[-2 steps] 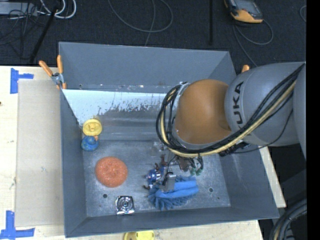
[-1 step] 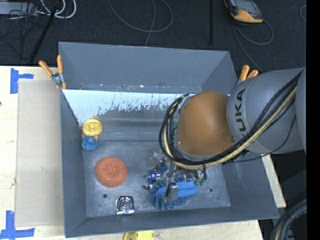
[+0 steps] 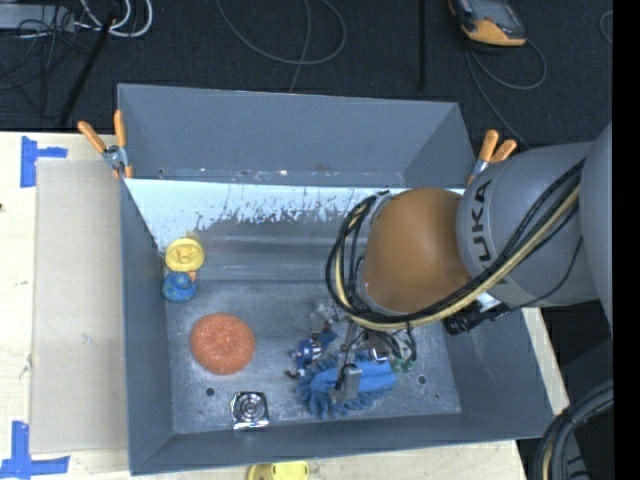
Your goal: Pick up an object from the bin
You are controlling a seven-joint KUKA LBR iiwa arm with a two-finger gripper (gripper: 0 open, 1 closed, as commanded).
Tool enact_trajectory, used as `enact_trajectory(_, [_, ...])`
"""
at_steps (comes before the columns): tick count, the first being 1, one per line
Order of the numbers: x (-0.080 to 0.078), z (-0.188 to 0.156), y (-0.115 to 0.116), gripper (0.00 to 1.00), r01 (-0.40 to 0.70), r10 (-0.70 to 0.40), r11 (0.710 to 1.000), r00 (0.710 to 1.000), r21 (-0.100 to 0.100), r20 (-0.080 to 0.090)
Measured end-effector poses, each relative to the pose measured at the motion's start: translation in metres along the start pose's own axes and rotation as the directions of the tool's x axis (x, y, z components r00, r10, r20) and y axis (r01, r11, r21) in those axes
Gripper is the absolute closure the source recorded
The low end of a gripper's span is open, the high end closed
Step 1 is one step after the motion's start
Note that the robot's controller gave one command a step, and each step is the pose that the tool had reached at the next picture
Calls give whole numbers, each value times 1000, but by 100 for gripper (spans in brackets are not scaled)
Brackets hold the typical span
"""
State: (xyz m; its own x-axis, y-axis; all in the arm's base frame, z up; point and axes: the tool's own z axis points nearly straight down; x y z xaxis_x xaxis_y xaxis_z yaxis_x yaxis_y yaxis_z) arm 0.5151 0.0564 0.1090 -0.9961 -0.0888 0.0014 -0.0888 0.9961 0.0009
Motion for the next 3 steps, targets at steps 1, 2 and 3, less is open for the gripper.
enact_trajectory(1, [-38,27,-23,100,-170,170,985,985,0,5])
enact_trajectory(2, [-38,27,-23,100,-171,171,985,985,0,5])
enact_trajectory(3, [-46,-72,-6,100,-182,182,983,983,0,1])
